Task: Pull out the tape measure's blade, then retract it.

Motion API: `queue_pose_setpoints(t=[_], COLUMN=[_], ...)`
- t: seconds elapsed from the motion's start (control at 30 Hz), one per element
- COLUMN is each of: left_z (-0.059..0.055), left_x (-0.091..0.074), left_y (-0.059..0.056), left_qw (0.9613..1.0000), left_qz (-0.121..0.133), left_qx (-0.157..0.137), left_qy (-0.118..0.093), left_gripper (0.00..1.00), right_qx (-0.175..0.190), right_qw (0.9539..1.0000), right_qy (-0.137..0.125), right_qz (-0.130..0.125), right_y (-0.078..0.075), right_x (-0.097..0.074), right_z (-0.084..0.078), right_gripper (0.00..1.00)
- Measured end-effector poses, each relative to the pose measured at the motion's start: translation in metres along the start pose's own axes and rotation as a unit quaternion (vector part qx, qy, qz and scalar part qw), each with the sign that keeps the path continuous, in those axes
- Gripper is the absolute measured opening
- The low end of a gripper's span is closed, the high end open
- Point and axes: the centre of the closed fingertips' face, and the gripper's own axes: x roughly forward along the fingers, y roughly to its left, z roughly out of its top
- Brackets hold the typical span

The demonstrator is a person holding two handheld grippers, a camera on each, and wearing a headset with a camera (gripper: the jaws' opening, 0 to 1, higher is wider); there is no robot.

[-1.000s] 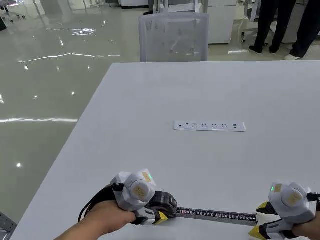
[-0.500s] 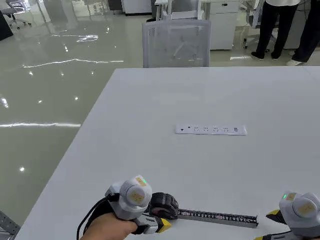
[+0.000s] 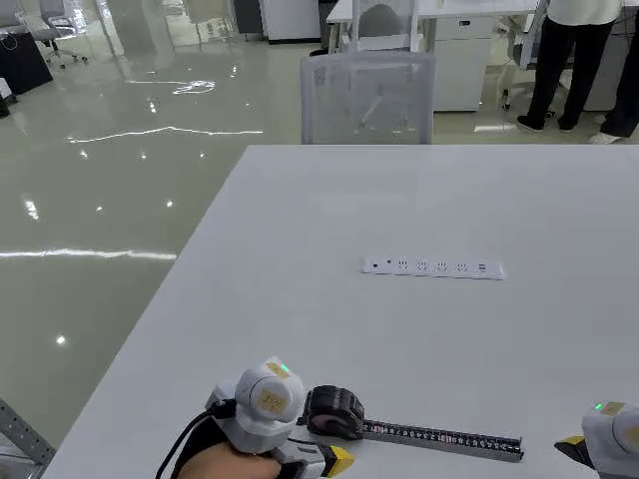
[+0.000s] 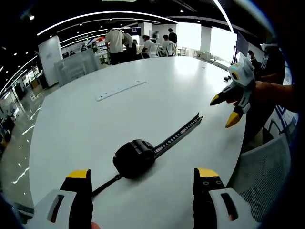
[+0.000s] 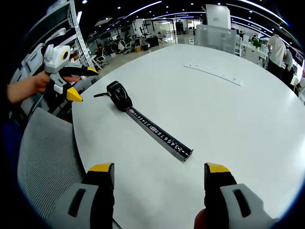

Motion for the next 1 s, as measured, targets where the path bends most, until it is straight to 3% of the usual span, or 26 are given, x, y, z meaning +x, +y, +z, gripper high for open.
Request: queue_pose_setpoints(t=[0.33,0.57,0.77,1.0], left_z=[0.002,0.0,0.004,0.0], left_x=[-0.017,-0.031,-0.046,-0.06], left_y=[-0.009,-0.016,-0.018,-0.026], left_qw=[0.9987,0.9976,0.9947,0.9924], left_qz=[0.014,0.022,0.033,0.041], left_qx=[-0.046,-0.061,-0.09,-0.111], left_qy=[-0.018,-0.022,-0.039,-0.034], left_gripper=[0.89,0.92,0.97,1.0], right_qx=[0.001,0.005,0.005,0.017], right_qw=[0.9998,0.9997,0.9994,0.9988], right_qy=[-0.015,-0.019,-0.025,-0.03], right_qz=[-0.01,-0.017,-0.025,-0.036], right_y=[0.011,0.022,0.03,0.043], right_x=[-0.021,-0.033,-0.047,-0.067], right_z=[0.007,0.008,0.013,0.017], right_gripper=[0.78,0.83,0.87,0.89])
